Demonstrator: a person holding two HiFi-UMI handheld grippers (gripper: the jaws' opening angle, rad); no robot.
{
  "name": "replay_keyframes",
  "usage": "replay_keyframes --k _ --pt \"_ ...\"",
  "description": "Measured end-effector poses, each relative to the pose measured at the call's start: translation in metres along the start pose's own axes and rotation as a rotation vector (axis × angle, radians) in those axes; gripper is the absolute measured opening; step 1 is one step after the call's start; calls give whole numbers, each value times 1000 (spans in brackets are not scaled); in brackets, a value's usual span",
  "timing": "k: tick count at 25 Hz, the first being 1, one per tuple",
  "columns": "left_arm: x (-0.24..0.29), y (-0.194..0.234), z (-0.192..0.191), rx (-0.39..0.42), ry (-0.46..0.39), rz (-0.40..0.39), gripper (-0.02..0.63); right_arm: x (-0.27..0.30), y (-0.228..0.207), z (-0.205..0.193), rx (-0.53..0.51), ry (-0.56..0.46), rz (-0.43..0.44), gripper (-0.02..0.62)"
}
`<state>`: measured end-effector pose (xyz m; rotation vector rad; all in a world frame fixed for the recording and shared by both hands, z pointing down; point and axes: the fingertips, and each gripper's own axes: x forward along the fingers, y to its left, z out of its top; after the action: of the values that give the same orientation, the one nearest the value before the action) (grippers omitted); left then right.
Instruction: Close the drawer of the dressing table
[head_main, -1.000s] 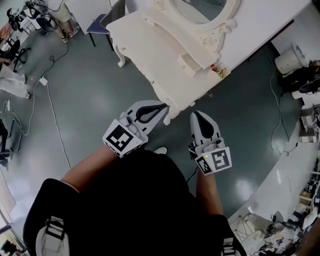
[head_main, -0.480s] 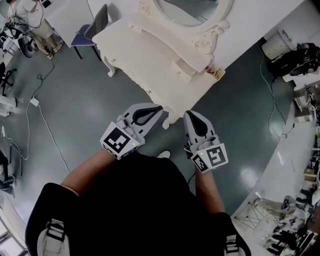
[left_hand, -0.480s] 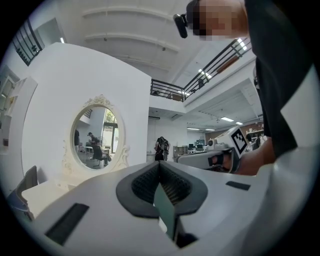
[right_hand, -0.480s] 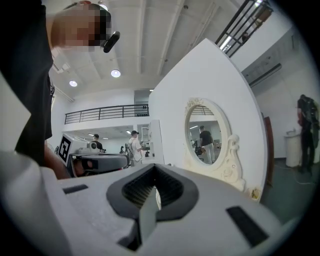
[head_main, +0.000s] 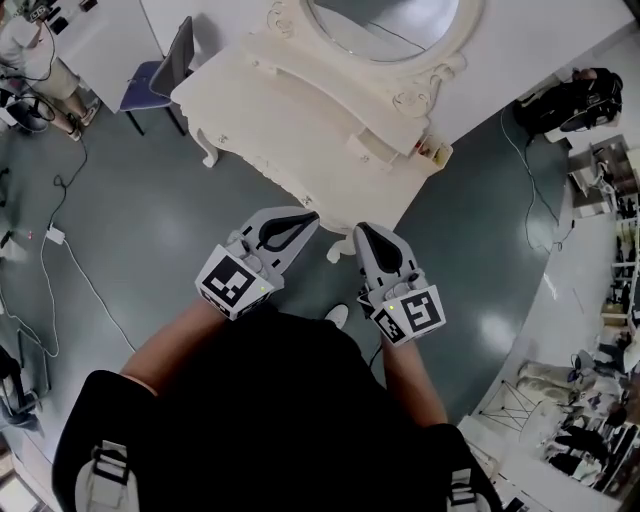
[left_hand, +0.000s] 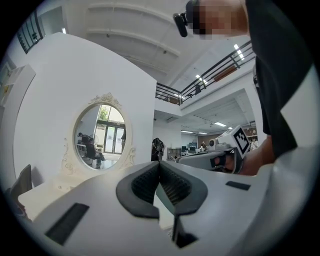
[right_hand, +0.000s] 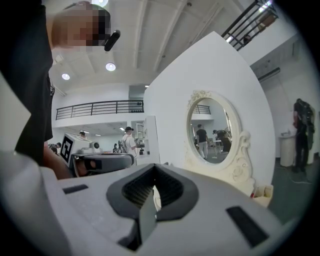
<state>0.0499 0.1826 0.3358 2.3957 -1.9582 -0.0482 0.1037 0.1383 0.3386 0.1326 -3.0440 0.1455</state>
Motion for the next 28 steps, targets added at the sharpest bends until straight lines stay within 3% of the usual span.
replay_keyframes --k 8,13,28 --pt "-39 58 -1 4 13 -85 -5 58 32 -2 21 -3 -99 2" --pt "-44 84 -2 -11 5 -93 -5 75 35 0 12 5 -136 2" --pt "20 124 -9 -10 45 -101 -5 104 -42 -1 38 -19 -180 2"
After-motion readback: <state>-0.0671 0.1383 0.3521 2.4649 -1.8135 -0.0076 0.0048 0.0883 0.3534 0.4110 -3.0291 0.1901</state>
